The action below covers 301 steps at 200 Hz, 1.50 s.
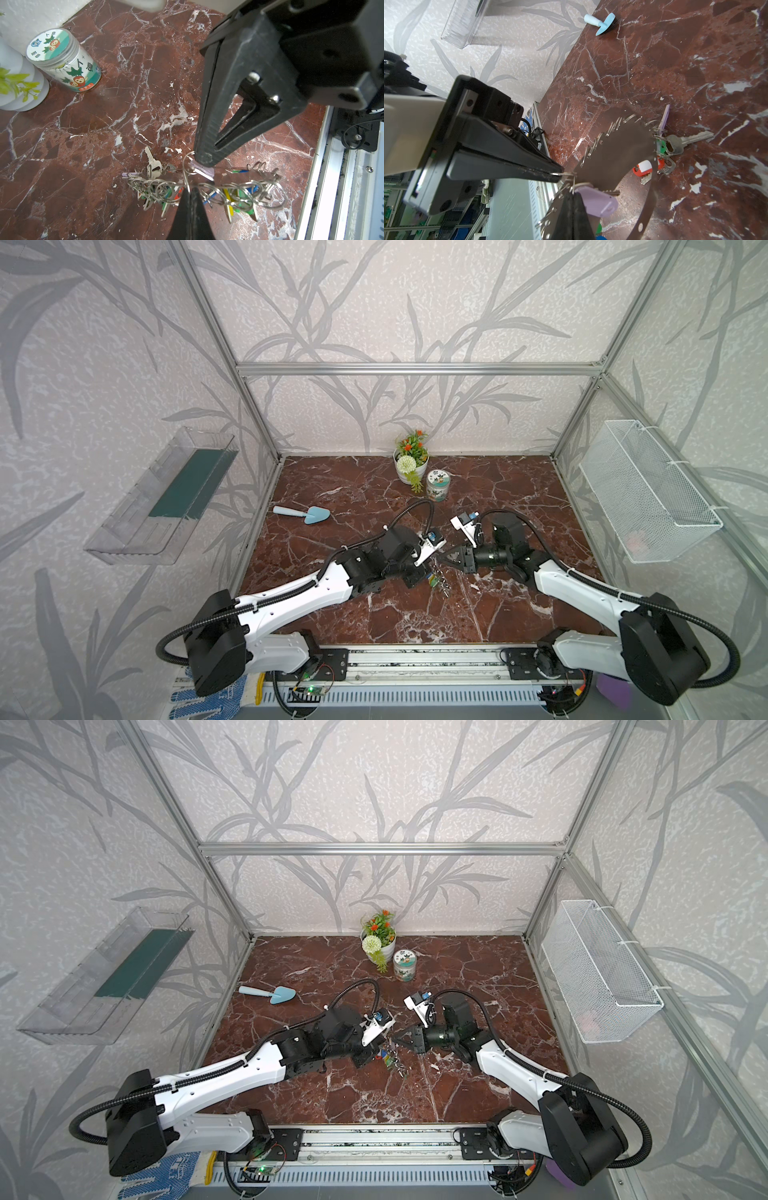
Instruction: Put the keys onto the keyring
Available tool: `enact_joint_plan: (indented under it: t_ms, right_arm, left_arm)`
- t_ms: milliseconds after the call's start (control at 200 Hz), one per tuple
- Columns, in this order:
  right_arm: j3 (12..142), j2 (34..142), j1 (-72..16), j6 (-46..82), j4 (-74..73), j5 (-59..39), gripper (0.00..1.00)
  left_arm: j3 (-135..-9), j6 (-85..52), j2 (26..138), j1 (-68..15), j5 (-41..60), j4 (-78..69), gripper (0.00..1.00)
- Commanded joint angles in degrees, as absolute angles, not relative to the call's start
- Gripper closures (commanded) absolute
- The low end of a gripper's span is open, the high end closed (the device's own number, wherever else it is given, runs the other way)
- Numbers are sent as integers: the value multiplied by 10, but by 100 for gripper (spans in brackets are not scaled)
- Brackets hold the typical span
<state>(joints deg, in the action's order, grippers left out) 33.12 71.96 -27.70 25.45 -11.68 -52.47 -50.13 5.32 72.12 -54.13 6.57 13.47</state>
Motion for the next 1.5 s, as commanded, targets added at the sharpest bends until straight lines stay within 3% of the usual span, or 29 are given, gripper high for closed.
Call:
enact_joint_plan:
  t_ms: [0, 305, 780, 1499]
  right_arm:
    - [336, 728, -280, 254, -123, -533, 100]
    - [343, 748, -280, 277, -137, -553, 100]
    - [364, 737, -274, 327, -186, -591, 100]
    - [380, 675, -215, 362, -219, -602, 100]
  left_arm:
    - [-504, 69, 701, -550, 71, 89, 100]
    - [-483, 55, 675, -554, 38, 60, 100]
    - [-393, -9, 599, -555, 0, -136, 100]
    - [-417, -36, 658, -555, 12, -296, 100]
